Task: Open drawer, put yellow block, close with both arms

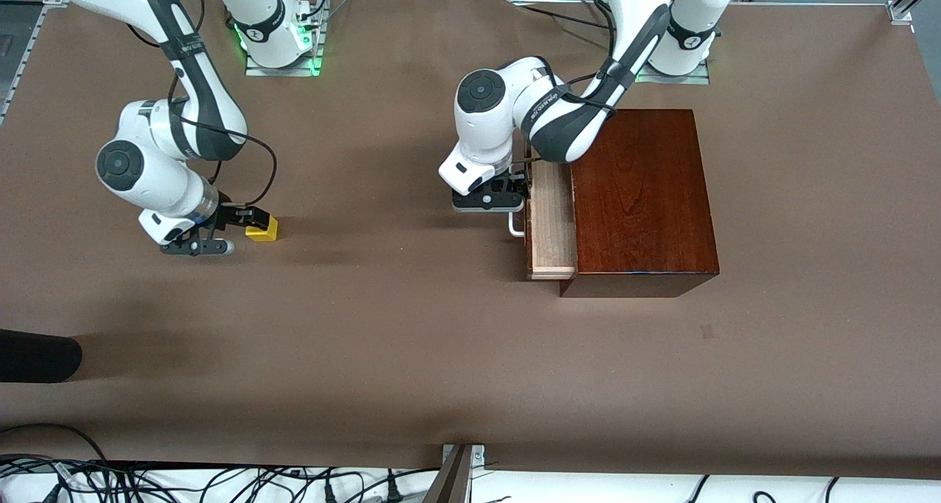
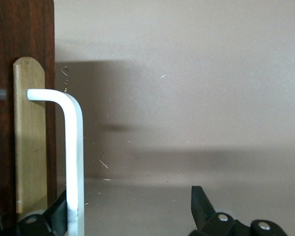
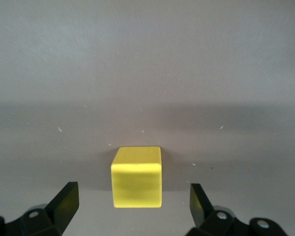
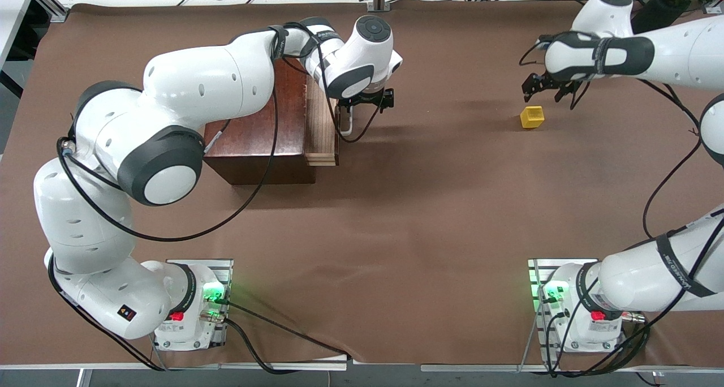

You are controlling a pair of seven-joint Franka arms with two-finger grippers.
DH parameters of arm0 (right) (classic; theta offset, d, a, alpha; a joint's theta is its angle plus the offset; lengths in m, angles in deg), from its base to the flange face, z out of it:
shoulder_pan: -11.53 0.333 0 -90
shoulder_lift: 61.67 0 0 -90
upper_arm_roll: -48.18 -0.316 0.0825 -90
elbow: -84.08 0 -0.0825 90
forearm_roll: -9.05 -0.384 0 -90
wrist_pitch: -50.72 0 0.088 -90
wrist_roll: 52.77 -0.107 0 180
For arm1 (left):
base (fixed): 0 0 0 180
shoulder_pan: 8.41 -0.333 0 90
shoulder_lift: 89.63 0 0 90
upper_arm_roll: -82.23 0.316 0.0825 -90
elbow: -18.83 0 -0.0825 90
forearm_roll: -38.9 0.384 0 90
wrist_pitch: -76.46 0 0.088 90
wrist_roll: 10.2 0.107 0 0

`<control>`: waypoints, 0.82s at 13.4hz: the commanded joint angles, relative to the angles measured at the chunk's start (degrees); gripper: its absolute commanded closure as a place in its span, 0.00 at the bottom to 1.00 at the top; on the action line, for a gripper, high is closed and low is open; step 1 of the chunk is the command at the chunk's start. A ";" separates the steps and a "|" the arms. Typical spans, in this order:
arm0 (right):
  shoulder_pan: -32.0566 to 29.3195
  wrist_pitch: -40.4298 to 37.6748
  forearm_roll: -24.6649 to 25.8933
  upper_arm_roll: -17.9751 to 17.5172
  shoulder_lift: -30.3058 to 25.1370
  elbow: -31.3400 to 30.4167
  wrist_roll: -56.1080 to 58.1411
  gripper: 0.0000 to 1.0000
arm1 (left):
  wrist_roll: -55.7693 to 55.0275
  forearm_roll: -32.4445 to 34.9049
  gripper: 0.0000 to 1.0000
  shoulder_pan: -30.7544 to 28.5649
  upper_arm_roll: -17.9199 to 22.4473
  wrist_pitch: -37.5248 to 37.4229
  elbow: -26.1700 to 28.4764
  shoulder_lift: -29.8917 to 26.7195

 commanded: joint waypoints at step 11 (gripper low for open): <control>0.13 7.04 -0.79 -0.14 4.47 -2.79 -1.08 0.42 | -2.68 0.47 0.00 1.65 -0.61 -7.90 -10.74 2.90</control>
